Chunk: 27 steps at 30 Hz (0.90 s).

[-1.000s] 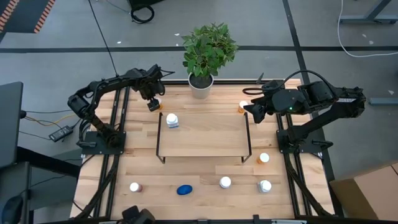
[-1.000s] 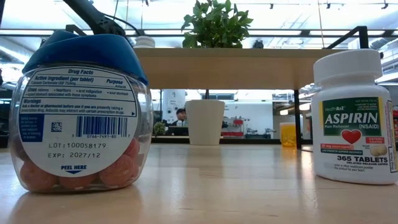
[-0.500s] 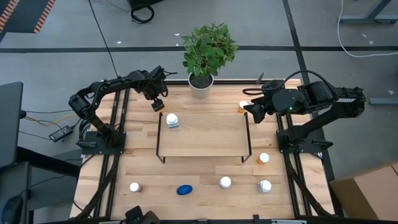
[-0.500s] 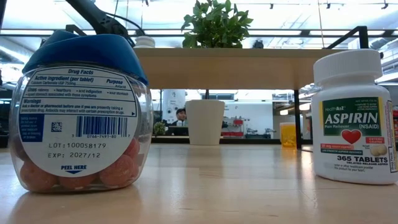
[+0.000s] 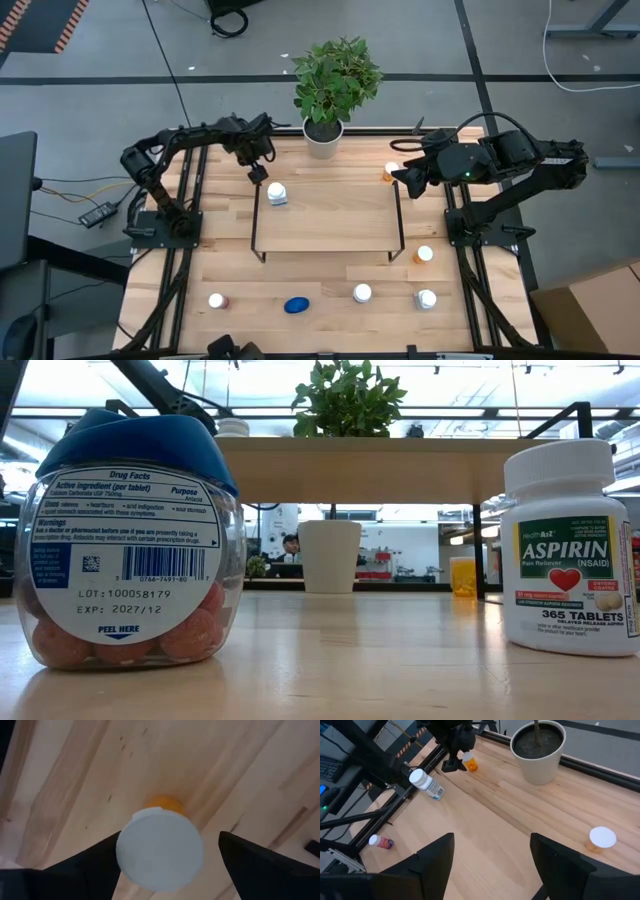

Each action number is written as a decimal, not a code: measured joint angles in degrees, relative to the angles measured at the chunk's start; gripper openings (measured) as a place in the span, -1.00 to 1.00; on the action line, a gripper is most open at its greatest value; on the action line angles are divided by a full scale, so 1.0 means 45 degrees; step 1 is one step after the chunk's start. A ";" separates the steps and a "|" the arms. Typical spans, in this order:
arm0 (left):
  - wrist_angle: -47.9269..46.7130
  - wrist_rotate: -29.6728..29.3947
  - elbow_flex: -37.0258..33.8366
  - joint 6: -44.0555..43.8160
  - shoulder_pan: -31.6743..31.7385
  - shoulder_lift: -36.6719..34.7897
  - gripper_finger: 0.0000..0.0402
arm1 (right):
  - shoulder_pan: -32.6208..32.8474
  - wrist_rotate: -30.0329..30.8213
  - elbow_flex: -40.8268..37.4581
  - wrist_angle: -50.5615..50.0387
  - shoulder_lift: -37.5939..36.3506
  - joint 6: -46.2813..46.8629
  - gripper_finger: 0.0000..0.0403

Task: Pick and place medicine bottles onto shelf by color
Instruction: Put the top left orange pill bottle on the shelf

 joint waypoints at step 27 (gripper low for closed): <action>-0.0129 -0.0155 0.0010 0.0034 -0.0018 -0.0048 0.24 | 0.0000 0.0121 0.0000 0.0000 0.0000 -0.0168 0.33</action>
